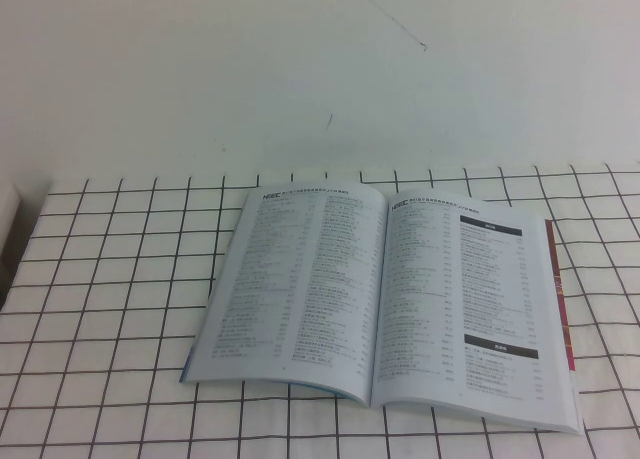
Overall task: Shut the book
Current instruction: 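Close the open booklet and leave it lying on the table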
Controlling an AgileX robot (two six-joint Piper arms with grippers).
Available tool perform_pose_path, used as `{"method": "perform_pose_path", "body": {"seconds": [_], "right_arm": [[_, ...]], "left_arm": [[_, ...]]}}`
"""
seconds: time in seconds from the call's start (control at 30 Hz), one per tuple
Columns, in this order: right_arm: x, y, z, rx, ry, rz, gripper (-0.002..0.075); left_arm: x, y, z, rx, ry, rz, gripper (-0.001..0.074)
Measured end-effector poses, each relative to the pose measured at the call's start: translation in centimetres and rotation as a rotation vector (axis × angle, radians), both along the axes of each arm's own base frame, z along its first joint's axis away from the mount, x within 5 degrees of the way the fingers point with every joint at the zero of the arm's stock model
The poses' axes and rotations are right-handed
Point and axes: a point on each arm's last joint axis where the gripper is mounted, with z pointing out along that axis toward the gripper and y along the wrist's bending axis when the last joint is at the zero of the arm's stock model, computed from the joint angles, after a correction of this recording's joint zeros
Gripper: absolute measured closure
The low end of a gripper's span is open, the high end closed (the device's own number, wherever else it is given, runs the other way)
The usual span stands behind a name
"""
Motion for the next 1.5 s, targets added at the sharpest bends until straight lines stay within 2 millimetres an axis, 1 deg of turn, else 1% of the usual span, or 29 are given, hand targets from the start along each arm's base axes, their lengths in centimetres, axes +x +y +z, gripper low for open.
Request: {"method": "perform_pose_path", "body": {"seconds": [0.1,0.17,0.23,0.33,0.43,0.53,0.63,0.7,0.77,0.9,1.0,1.1,1.17,1.27,1.37,1.5], "right_arm": [[2.6,0.9,0.3,-0.028,0.114,0.132,0.0729],[4.5,1.6,0.3,-0.017,0.174,0.214,0.0729],[6.7,2.2,0.1,-0.003,0.224,0.294,0.0729],[9.7,2.9,-1.1,0.011,0.273,0.395,0.0729],[12.8,3.5,-3.0,0.039,0.305,0.473,0.0729],[15.7,3.9,-5.6,0.072,0.367,0.532,0.0729],[18.1,4.4,-8.4,0.11,0.419,0.568,0.0729],[19.3,5.1,-9.7,0.106,0.425,0.586,0.0729],[20.3,6.1,-11.0,0.099,0.44,0.605,0.0729],[22.6,9.5,-13.2,0.06,0.47,0.668,0.0729],[24.5,12.0,-14.7,0.03,0.478,0.696,0.0729],[26.4,13.7,-16.3,0.02,0.491,0.708,0.0729],[27.6,14.4,-17.4,0.017,0.501,0.71,0.0729],[28.8,14.7,-19.7,0.018,0.542,0.698,0.0729],[29.4,14.8,-21.6,0.013,0.575,0.679,0.0729],[29.7,14.8,-23.0,0.019,0.602,0.664,0.0729]], "left_arm": [[1.4,-0.3,0.0,0.011,0.158,-0.019,0.0738],[2.8,-0.7,-0.4,-0.006,0.242,-0.044,0.0738],[4.0,-1.0,-0.9,-0.042,0.281,-0.055,0.0738],[6.1,-1.4,-1.8,-0.12,0.339,-0.064,0.0738],[8.0,-2.0,-2.6,-0.188,0.406,-0.081,0.0738],[9.7,-2.6,-2.8,-0.213,0.453,-0.122,0.0738],[11.5,-3.4,-2.8,-0.205,0.491,-0.192,0.0738],[12.8,-4.1,-2.8,-0.208,0.519,-0.258,0.0738],[14.1,-4.7,-2.9,-0.223,0.541,-0.318,0.0738],[16.9,-5.9,-3.4,-0.228,0.593,-0.424,0.0738],[18.9,-6.3,-4.5,-0.209,0.639,-0.459,0.0738],[20.4,-6.5,-5.1,-0.196,0.659,-0.467,0.0738],[21.2,-6.5,-5.5,-0.207,0.671,-0.463,0.0738],[22.1,-6.5,-6.0,-0.222,0.672,-0.437,0.0738],[23.0,-6.2,-7.0,-0.232,0.684,-0.383,0.0738],[24.3,-6.0,-9.2,-0.23,0.728,-0.336,0.0738]]}}
